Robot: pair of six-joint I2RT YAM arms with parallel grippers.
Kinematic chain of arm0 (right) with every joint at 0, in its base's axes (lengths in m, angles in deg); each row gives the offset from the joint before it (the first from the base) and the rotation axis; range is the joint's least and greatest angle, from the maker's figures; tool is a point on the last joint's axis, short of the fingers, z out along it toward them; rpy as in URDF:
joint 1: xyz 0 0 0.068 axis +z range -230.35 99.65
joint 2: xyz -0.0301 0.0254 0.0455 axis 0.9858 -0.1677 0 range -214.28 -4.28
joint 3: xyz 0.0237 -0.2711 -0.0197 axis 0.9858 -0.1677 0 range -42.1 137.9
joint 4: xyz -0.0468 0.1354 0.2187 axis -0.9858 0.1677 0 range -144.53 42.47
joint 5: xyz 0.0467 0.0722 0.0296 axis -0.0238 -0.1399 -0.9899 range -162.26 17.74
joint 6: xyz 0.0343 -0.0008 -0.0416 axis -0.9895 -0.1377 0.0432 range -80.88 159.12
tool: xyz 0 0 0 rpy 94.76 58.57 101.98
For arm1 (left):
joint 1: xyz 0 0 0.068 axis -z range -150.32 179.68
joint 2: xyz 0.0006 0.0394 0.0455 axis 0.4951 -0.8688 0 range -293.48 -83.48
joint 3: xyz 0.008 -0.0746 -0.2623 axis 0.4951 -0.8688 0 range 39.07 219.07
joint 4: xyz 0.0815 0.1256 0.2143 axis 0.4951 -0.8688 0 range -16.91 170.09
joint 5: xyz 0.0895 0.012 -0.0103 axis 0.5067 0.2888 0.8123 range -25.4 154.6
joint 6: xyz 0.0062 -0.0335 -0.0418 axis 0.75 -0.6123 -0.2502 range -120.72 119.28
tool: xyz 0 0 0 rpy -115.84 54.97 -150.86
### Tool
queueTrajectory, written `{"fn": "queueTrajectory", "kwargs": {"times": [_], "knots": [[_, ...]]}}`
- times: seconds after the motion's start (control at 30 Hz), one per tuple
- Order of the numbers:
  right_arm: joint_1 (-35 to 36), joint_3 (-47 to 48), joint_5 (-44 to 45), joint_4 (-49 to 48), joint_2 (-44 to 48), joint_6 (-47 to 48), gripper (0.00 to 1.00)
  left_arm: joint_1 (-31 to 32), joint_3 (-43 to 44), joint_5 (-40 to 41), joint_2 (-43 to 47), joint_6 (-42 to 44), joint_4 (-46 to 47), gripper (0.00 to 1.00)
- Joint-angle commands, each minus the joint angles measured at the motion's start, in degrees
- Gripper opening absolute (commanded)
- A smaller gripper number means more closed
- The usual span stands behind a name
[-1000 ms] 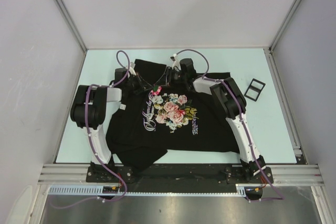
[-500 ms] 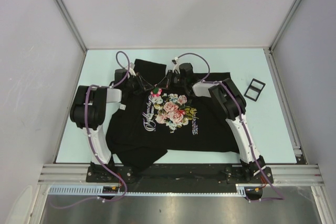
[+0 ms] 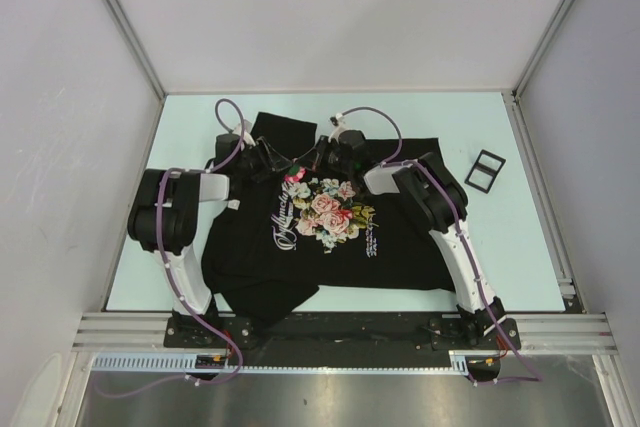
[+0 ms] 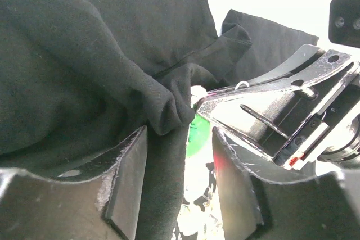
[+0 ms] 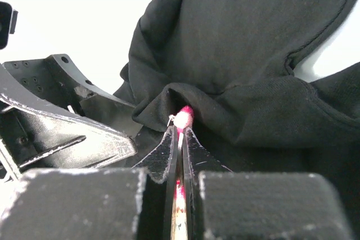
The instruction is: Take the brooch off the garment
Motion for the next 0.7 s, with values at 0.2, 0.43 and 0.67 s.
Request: {"fn": "queueTrajectory", "kwargs": {"times": [0.2, 0.43, 0.67], "knots": [[-1.2, -0.6, 4.4, -7.6, 2.8, -0.5, 0.0, -0.1, 1.3, 1.0, 2.3, 0.8, 1.8, 0.62], [-1.2, -0.5, 3.0, -8.6, 2.1, -0.5, 0.0, -0.2, 8.1, -1.3, -2.3, 2.4, -3.2, 0.78], [-0.3, -1.0, 2.5, -9.3, 1.2, -0.9, 0.0, -0.9, 8.2, -3.4, -4.2, 1.0, -2.6, 0.57]]}}
